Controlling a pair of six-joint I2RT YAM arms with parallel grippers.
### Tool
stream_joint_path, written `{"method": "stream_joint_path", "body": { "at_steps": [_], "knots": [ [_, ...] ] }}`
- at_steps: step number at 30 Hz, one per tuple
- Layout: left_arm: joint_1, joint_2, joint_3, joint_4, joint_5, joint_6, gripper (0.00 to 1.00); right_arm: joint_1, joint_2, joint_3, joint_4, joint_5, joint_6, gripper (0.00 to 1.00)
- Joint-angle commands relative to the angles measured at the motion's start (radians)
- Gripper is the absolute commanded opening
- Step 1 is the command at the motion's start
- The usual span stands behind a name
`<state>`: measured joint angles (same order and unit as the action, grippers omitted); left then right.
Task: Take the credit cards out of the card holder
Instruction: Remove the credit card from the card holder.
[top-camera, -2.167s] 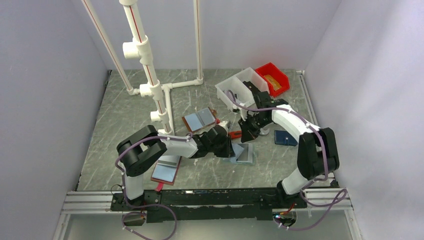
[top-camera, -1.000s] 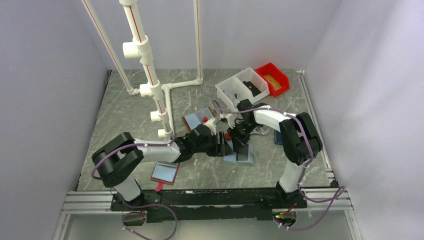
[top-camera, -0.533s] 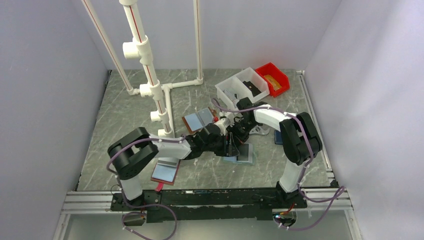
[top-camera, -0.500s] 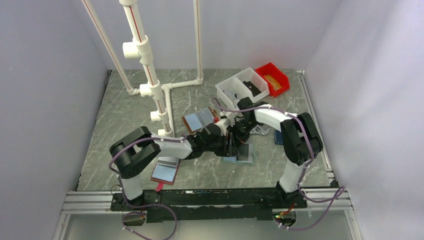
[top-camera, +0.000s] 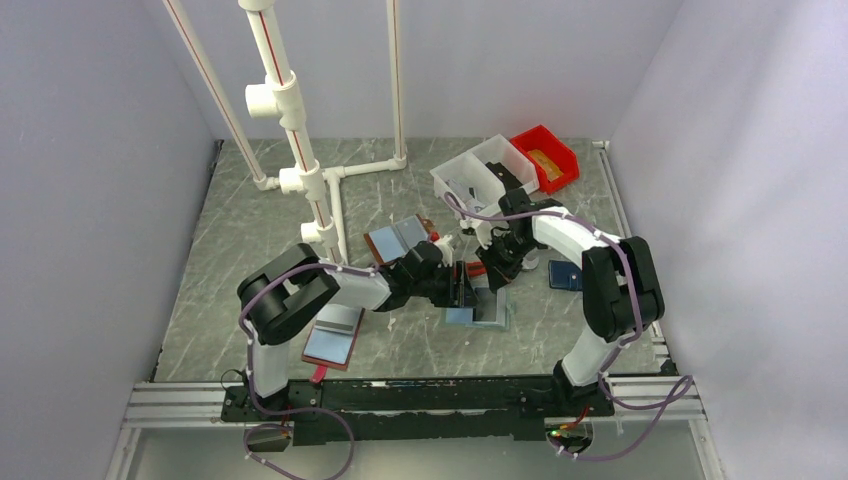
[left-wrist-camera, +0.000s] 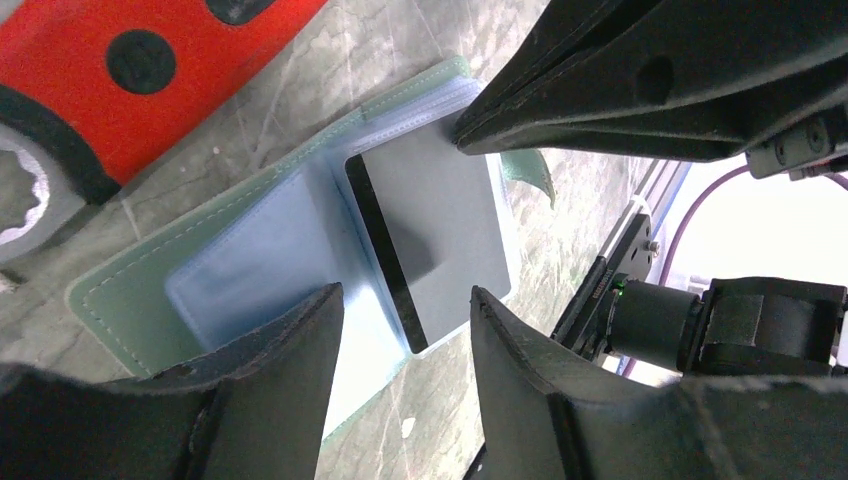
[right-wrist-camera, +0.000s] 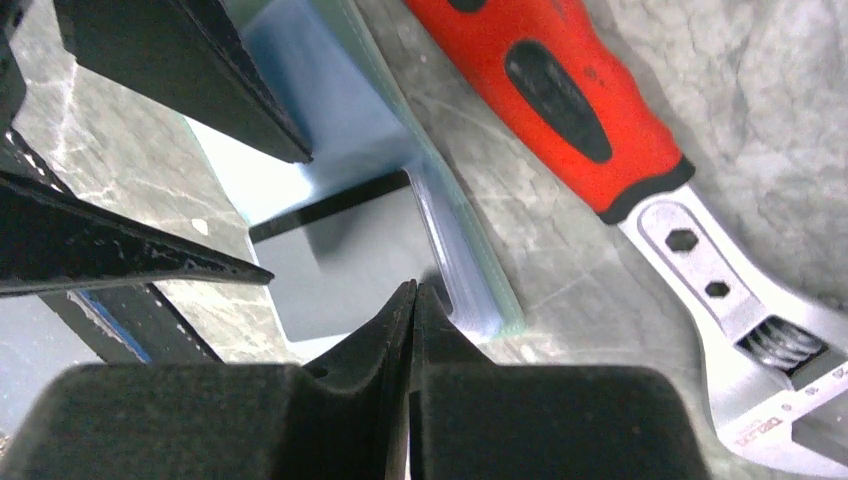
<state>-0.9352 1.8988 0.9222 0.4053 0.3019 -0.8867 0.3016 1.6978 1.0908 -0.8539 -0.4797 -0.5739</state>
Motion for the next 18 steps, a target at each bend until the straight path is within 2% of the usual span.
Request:
{"method": "stream_joint_path", "body": {
  "at_steps": [1, 12, 18],
  "knots": [
    [0.001, 0.026, 0.036, 0.046, 0.030, -0.015, 0.55, -0.019, -0.009, -0.006, -0.072, 0.016, -0.076, 0.03],
    [0.000, 0.062, 0.057, 0.007, 0.012, -0.050, 0.54, -0.014, 0.073, -0.019, -0.096, 0.043, -0.089, 0.01],
    [0.001, 0.103, 0.068, -0.016, -0.001, -0.113, 0.48, 0.012, 0.134, -0.029, -0.071, 0.092, -0.055, 0.01]
  ]
}}
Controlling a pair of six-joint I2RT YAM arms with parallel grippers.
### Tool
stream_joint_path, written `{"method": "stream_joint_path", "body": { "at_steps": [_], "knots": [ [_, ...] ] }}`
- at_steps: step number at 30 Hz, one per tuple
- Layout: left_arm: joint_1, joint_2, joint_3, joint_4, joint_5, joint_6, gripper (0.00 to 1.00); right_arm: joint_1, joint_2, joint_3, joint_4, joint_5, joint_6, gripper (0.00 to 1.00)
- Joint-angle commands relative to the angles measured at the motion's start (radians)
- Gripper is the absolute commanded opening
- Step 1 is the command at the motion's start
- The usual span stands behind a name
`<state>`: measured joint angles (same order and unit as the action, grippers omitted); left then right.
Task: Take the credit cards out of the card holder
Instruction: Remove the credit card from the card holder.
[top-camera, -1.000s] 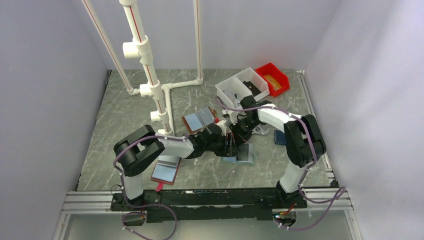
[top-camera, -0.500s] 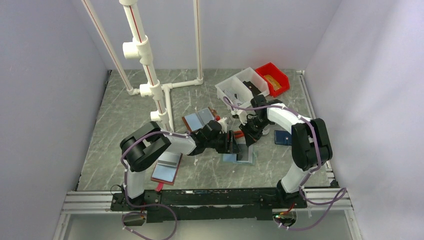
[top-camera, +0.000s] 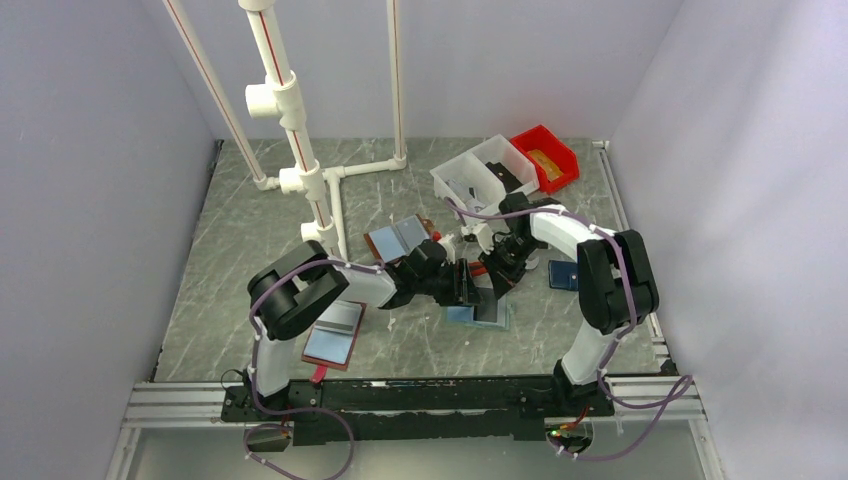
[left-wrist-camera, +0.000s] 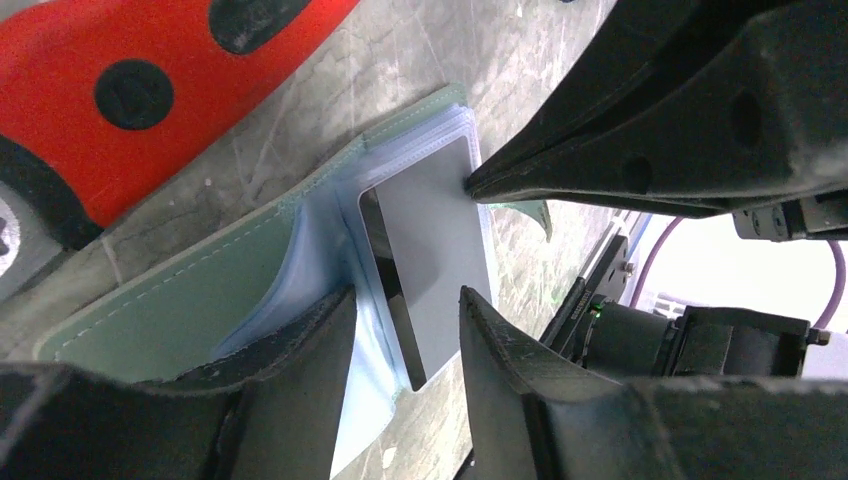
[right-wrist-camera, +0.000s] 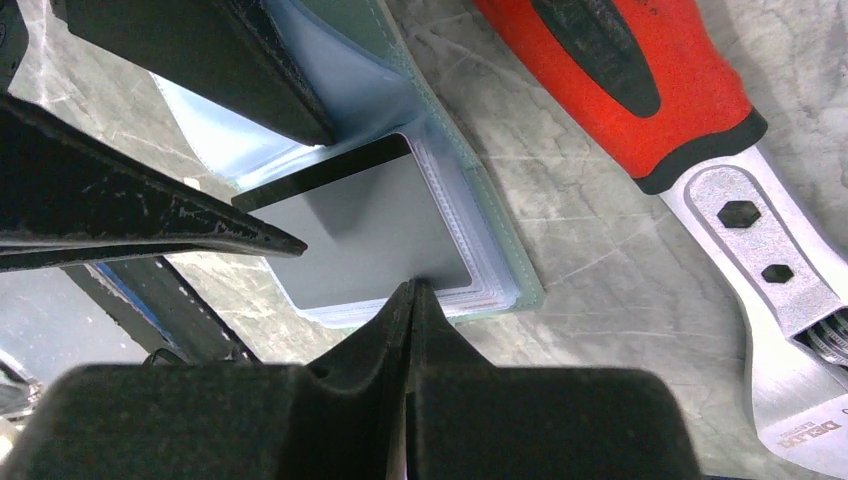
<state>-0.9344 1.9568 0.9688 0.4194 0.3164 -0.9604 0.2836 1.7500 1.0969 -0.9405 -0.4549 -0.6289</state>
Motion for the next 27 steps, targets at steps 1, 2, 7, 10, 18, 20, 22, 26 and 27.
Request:
{"method": "stream_joint_path", "body": {
  "at_steps": [1, 2, 7, 10, 18, 20, 22, 26, 27],
  "knots": [
    [0.000, 0.053, 0.022, -0.024, -0.013, -0.046, 0.48, 0.040, 0.090, -0.035, 0.016, 0.071, 0.003, 0.01],
    [0.000, 0.056, 0.023, -0.022, -0.012, -0.052, 0.47, 0.046, 0.096, -0.035, 0.019, 0.074, 0.008, 0.01],
    [0.001, 0.072, 0.024, -0.009, -0.005, -0.061, 0.41, 0.078, 0.124, -0.032, 0.025, 0.083, 0.022, 0.01],
    [0.003, 0.078, 0.024, 0.006, 0.005, -0.062, 0.32, 0.087, 0.132, -0.031, 0.026, 0.084, 0.026, 0.01],
    [0.003, 0.064, -0.003, 0.091, 0.036, -0.063, 0.21, 0.091, 0.126, -0.025, 0.027, 0.050, 0.035, 0.00],
    [0.003, 0.055, -0.011, 0.113, 0.044, -0.063, 0.12, 0.093, 0.128, -0.022, 0.025, 0.034, 0.036, 0.00],
    [0.003, 0.050, -0.015, 0.131, 0.054, -0.064, 0.05, 0.096, 0.129, -0.022, 0.026, 0.024, 0.040, 0.00],
    [0.003, 0.032, -0.031, 0.156, 0.063, -0.063, 0.00, 0.103, 0.132, -0.021, 0.035, 0.027, 0.048, 0.00],
    [0.003, 0.024, -0.036, 0.151, 0.058, -0.057, 0.00, 0.103, 0.132, -0.020, 0.037, 0.032, 0.051, 0.00]
  ]
}}
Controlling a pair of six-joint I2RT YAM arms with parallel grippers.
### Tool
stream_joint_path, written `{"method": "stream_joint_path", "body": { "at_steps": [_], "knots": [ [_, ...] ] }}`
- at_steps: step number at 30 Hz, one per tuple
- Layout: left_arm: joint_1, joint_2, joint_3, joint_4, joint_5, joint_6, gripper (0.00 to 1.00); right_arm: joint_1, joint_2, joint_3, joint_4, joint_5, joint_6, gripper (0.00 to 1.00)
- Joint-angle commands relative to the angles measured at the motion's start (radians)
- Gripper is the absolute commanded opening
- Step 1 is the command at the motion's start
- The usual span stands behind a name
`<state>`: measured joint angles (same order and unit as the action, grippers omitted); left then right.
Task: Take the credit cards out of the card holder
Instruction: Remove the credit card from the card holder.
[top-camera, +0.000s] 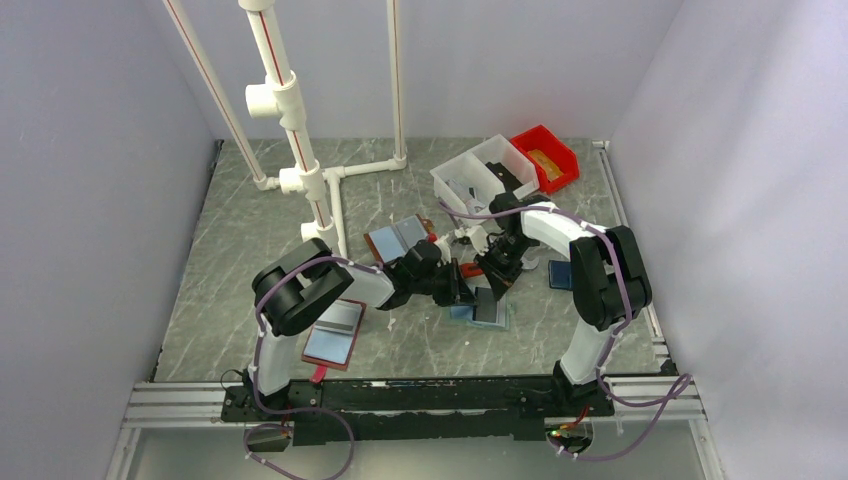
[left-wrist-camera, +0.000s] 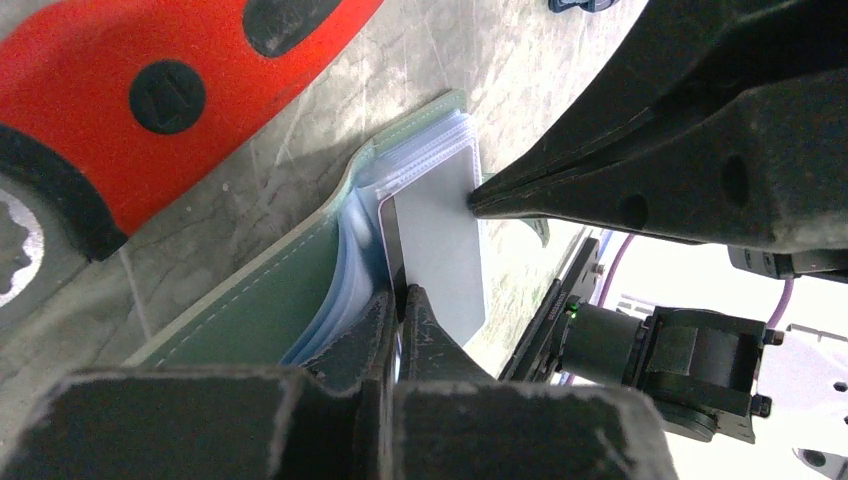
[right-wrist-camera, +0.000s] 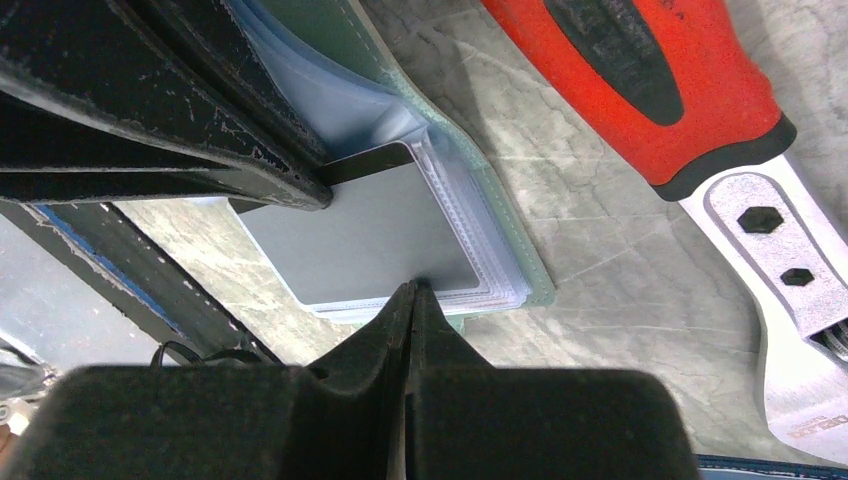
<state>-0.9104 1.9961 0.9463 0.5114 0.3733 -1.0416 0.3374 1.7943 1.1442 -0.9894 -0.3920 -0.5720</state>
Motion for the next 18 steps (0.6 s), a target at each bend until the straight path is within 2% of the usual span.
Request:
{"method": "stream_joint_path", "body": {
  "at_steps": [1, 2, 4, 7, 11, 18],
  "knots": [
    [-0.022, -0.026, -0.017, 0.049, -0.005, 0.034, 0.00, 0.049, 0.088, -0.069, 0.087, -0.027, -0.005, 0.00],
    [-0.022, -0.041, -0.022, 0.035, -0.014, 0.048, 0.01, 0.049, 0.089, -0.071, 0.090, -0.022, -0.003, 0.00],
    [-0.023, -0.068, -0.033, 0.013, -0.032, 0.060, 0.22, 0.049, 0.089, -0.070, 0.093, -0.016, 0.001, 0.00],
    [-0.022, -0.095, -0.047, 0.005, -0.040, 0.068, 0.33, 0.049, 0.090, -0.070, 0.096, -0.010, 0.004, 0.00],
    [-0.023, -0.089, -0.049, 0.034, -0.021, 0.054, 0.35, 0.049, 0.094, -0.071, 0.097, -0.007, 0.007, 0.00],
    [-0.022, -0.034, -0.033, 0.104, 0.020, 0.015, 0.31, 0.048, 0.094, -0.070, 0.098, -0.009, 0.009, 0.00]
  ]
}}
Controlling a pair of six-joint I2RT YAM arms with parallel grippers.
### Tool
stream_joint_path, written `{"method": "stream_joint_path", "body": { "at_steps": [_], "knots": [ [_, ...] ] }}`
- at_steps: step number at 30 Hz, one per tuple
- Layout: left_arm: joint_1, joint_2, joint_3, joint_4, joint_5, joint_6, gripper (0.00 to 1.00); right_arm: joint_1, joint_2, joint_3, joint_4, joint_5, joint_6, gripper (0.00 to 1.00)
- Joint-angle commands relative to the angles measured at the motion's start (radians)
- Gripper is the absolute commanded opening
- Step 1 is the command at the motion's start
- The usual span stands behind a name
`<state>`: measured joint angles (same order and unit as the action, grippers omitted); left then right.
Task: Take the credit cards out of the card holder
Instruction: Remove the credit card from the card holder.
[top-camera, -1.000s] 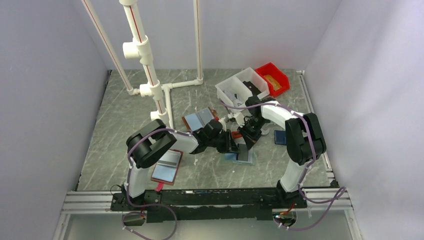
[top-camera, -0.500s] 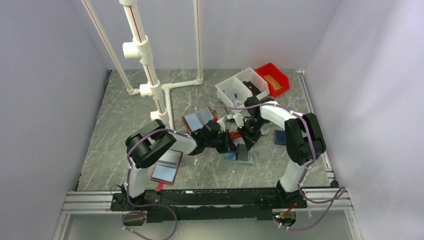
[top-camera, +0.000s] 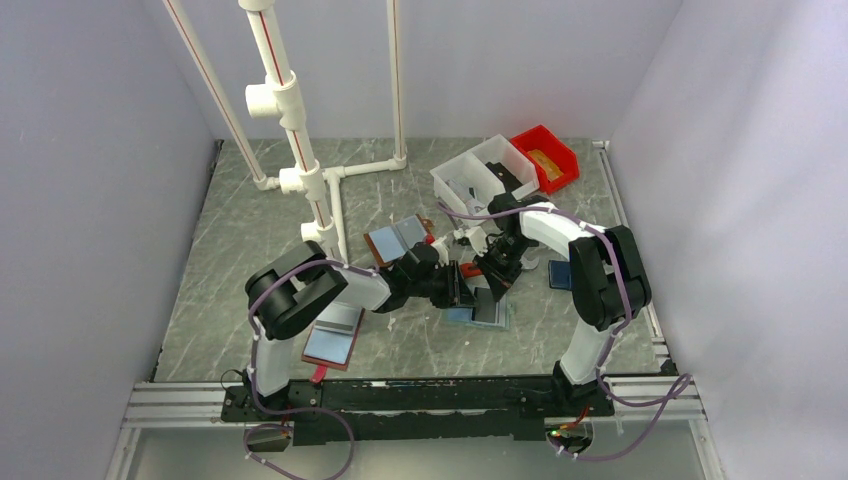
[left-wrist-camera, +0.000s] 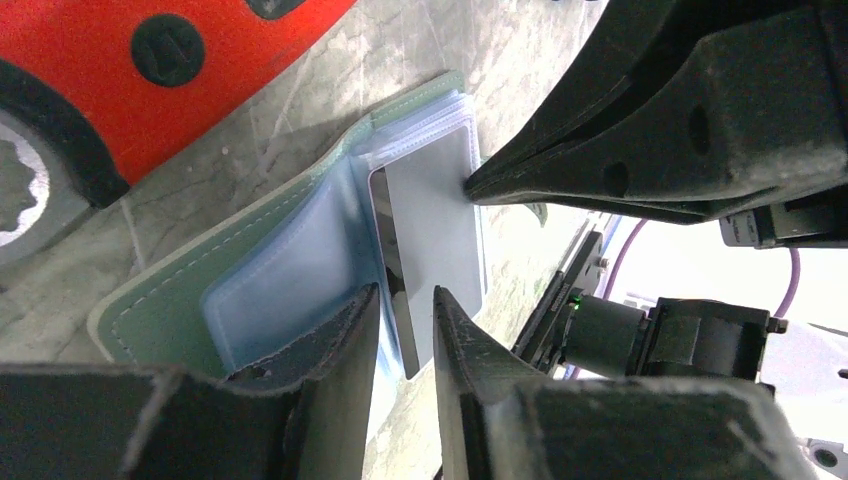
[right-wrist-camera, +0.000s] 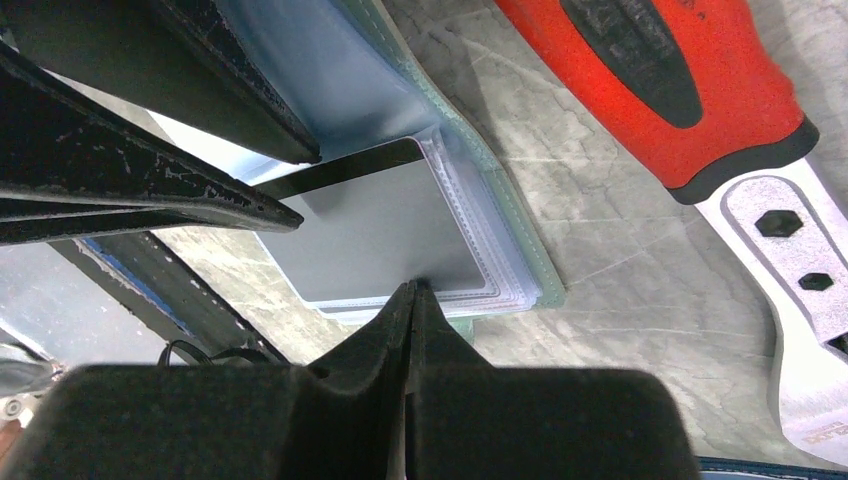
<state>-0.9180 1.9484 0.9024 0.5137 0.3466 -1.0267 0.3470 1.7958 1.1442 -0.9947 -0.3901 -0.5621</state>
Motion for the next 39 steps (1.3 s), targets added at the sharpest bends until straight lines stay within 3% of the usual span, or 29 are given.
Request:
{"method": "stream_joint_path", "body": {
  "at_steps": [1, 3, 8, 31, 39],
  "knots": [
    [-0.015, 0.017, 0.014, 0.105, 0.051, -0.001, 0.29, 0.038, 0.093, -0.070, 0.103, -0.010, -0.001, 0.00],
    [-0.014, 0.022, 0.019, 0.109, 0.054, -0.002, 0.24, 0.039, 0.095, -0.071, 0.102, -0.010, -0.001, 0.00],
    [-0.014, 0.035, 0.023, 0.110, 0.061, -0.006, 0.00, 0.038, 0.097, -0.071, 0.105, -0.005, 0.000, 0.00],
    [-0.004, -0.107, -0.116, -0.012, -0.073, 0.085, 0.00, 0.025, 0.071, -0.077, 0.100, -0.019, -0.018, 0.11],
    [-0.002, -0.104, -0.146, 0.030, -0.064, 0.046, 0.00, 0.031, 0.068, -0.078, 0.098, -0.036, -0.026, 0.12]
  ]
}}
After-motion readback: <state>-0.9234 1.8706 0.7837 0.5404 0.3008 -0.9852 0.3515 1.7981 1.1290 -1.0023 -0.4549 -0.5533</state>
